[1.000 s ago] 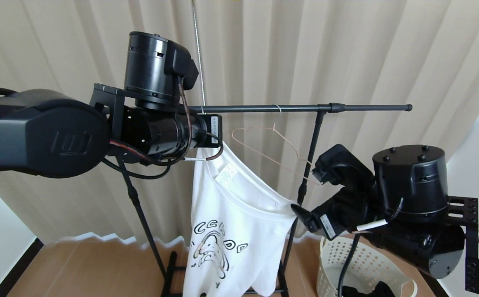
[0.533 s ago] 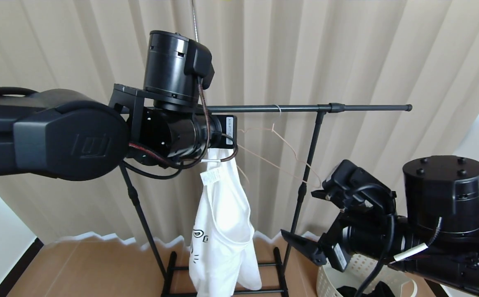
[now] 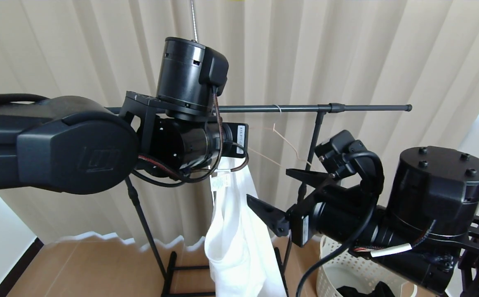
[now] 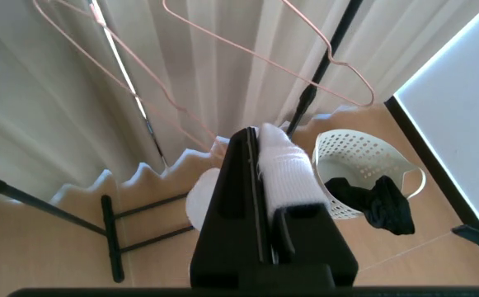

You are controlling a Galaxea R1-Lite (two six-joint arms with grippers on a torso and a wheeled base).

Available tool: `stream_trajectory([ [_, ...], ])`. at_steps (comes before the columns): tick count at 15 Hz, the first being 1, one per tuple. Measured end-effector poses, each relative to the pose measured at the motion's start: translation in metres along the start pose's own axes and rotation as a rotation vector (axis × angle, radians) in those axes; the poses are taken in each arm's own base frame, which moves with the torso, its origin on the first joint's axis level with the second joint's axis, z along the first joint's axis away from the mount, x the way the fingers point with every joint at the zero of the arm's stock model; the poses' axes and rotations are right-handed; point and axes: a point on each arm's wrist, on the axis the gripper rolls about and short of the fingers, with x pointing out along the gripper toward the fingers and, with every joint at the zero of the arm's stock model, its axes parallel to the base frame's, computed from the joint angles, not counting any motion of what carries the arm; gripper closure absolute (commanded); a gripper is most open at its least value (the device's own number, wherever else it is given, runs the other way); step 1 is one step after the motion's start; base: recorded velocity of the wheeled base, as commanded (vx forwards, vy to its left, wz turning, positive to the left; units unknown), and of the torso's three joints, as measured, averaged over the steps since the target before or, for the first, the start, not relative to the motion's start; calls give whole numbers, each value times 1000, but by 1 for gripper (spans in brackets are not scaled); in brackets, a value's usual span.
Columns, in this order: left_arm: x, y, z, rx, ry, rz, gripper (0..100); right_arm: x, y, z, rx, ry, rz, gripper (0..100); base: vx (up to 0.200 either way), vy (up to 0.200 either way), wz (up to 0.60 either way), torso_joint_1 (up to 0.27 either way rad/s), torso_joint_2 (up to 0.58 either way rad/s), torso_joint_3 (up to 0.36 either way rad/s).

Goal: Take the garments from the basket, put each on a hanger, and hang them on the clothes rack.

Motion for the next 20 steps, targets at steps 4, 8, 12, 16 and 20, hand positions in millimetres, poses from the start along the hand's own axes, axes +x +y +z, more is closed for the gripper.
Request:
stream_trajectory([
  [4,-2,-4,-1,5,0,-8,100,13,10,5,40,-27,-66,0,0,0,0,0,0,0],
  [8,-4,-7,-1,9,-1,-16,100,31,5,-8,30,11,-146,0,0,0,0,0,0,0],
  [12,-5,-7,-2,11,2,-18,100,46,-8,-24,21,63,-199,0,0,0,0,0,0,0],
  [16,-12,-4,-4,17,3,-19,100,49,-16,-35,-39,110,-223,0,0,0,0,0,0,0],
  [20,-17,-2,-1,17,-6,-21,100,52,-20,-48,-78,160,-234,0,0,0,0,0,0,0],
])
